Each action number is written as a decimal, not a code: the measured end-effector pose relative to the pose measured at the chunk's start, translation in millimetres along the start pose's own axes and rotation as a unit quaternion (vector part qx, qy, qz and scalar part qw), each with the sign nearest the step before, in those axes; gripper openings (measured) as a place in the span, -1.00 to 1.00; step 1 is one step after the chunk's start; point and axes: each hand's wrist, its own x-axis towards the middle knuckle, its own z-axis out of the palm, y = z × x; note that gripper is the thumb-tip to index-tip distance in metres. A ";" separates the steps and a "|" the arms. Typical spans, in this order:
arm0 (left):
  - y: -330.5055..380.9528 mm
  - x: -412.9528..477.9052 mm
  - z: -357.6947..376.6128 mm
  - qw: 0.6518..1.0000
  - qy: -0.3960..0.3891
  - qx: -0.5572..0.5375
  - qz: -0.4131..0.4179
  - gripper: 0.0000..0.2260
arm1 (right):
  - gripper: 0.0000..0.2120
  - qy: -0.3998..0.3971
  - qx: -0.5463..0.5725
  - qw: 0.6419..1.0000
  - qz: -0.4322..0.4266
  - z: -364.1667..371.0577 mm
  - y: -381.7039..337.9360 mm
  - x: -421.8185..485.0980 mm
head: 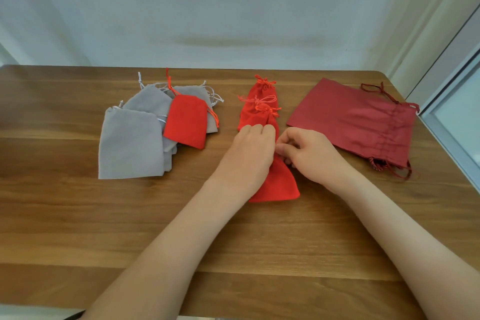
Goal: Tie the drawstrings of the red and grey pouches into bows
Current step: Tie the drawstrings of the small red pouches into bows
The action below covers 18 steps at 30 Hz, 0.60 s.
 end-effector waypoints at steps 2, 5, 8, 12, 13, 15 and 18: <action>4.3 -1.9 -0.8 0.996 0.037 0.076 0.038 -0.88 | -0.86 -0.001 0.005 1.000 0.000 0.0 -1.0 -0.2; 7.2 -5.2 0.3 0.990 0.056 0.110 0.067 -0.84 | -0.82 -0.006 0.045 0.999 0.007 -1.3 0.0 -0.1; 2.4 -6.3 6.7 0.979 0.099 0.139 0.115 -0.86 | -0.77 -0.022 0.158 0.987 0.015 -5.4 1.7 -0.3; -2.8 -4.1 8.2 0.972 0.142 0.098 0.161 -0.82 | -0.75 -0.032 0.234 0.971 0.025 -7.5 5.9 0.9; -3.0 -4.3 7.7 0.970 0.150 0.093 0.166 -0.83 | -0.78 -0.037 0.245 0.968 0.028 -7.7 6.7 1.4; -3.0 -5.5 6.6 0.968 0.163 0.077 0.175 -0.85 | -0.85 -0.054 0.283 0.957 0.031 -9.8 7.8 1.6; -1.8 -6.3 1.9 0.965 0.179 0.045 0.186 -0.76 | -0.83 -0.100 0.344 0.933 0.027 -16.4 7.9 0.2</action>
